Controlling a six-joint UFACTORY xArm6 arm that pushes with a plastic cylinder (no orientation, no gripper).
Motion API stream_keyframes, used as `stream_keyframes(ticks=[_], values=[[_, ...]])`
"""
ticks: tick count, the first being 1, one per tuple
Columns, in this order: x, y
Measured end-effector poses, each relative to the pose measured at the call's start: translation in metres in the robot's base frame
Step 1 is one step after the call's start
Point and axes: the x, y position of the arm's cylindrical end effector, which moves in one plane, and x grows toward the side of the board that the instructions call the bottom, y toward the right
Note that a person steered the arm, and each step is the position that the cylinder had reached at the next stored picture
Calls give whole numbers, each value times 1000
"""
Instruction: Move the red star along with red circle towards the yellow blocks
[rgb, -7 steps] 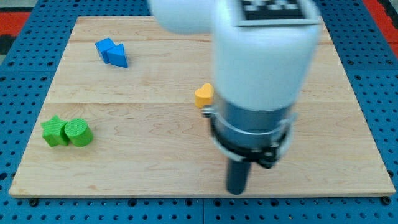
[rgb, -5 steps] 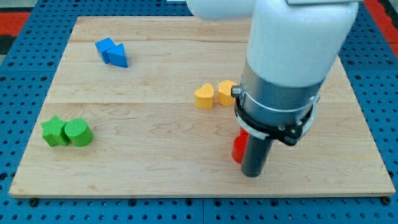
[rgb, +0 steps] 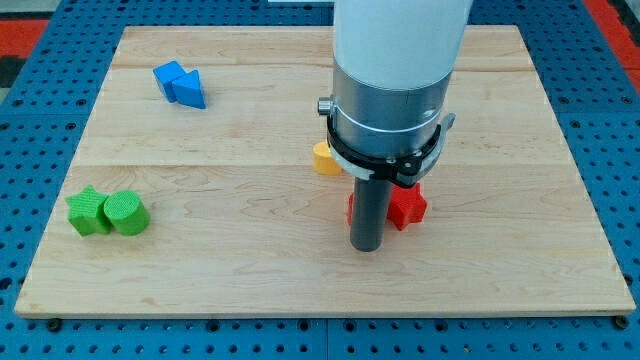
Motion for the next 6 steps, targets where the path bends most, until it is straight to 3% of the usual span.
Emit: stream_keyframes(ticks=[2,4,5,6], values=[[28,64],[-38,94],[-48,107],[-70,81]])
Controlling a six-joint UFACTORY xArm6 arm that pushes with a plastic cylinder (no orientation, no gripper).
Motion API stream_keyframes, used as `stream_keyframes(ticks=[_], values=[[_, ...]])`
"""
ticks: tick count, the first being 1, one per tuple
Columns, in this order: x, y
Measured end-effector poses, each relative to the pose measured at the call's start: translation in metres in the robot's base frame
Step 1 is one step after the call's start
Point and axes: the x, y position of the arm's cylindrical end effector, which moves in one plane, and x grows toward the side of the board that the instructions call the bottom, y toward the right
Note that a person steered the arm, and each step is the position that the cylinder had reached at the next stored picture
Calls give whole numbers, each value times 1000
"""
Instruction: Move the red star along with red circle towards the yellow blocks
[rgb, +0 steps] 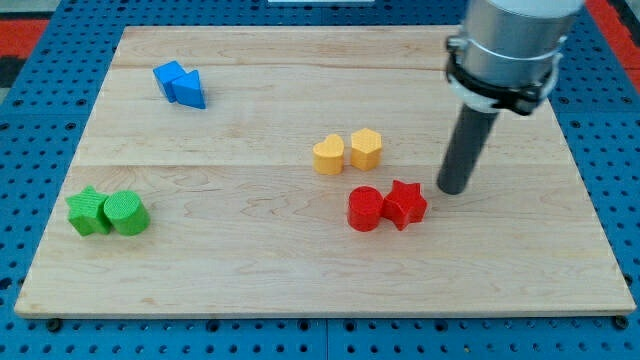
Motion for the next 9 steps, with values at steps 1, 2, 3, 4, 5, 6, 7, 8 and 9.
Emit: stream_keyframes(ticks=[1,2,3,4,5,6,7,8,9], values=[[-8,-56],[-11,-65],[-11,-42],[-9,-42],[-7,-39],[3,-25],[5,-11],[7,8],[13,19]])
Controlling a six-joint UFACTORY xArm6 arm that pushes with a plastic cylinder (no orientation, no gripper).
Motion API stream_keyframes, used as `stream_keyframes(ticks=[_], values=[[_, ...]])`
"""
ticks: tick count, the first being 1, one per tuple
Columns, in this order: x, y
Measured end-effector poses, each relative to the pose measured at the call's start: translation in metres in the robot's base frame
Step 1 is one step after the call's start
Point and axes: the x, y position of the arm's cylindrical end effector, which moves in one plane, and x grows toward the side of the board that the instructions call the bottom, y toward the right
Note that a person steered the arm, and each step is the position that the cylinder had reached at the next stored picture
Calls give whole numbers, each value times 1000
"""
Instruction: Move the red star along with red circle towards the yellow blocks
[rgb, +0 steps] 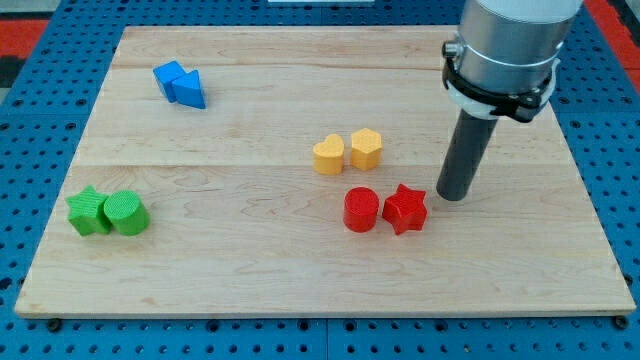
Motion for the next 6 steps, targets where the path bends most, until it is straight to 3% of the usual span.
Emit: stream_keyframes(ticks=[2,4,6], values=[[30,0],[51,-40],[45,-64]])
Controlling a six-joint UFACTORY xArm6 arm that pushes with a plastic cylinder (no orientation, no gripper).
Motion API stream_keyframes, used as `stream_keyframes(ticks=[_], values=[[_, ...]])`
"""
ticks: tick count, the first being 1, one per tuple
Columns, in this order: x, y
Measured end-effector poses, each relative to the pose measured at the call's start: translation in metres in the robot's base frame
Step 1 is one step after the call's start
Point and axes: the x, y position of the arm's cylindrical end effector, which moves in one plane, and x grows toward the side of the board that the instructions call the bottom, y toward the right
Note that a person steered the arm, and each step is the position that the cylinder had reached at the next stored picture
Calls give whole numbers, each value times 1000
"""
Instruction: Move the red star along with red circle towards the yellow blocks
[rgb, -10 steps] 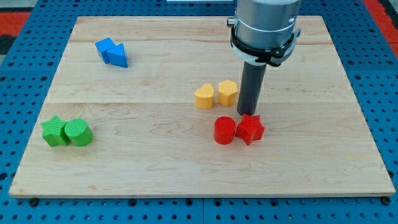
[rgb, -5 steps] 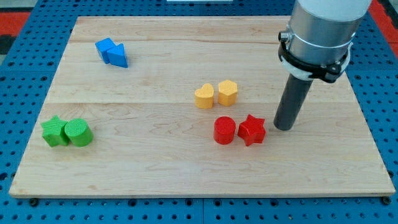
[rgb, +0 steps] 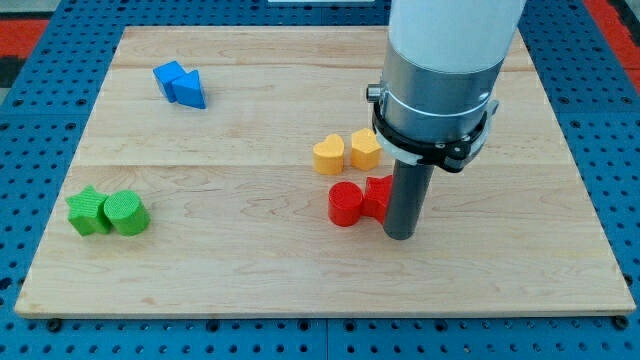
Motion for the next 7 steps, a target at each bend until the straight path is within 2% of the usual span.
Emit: stream_keyframes(ticks=[1,2,4,6,7], values=[[1,4],[21,-30],[12,-60],[-18,-53],[-7,-62]])
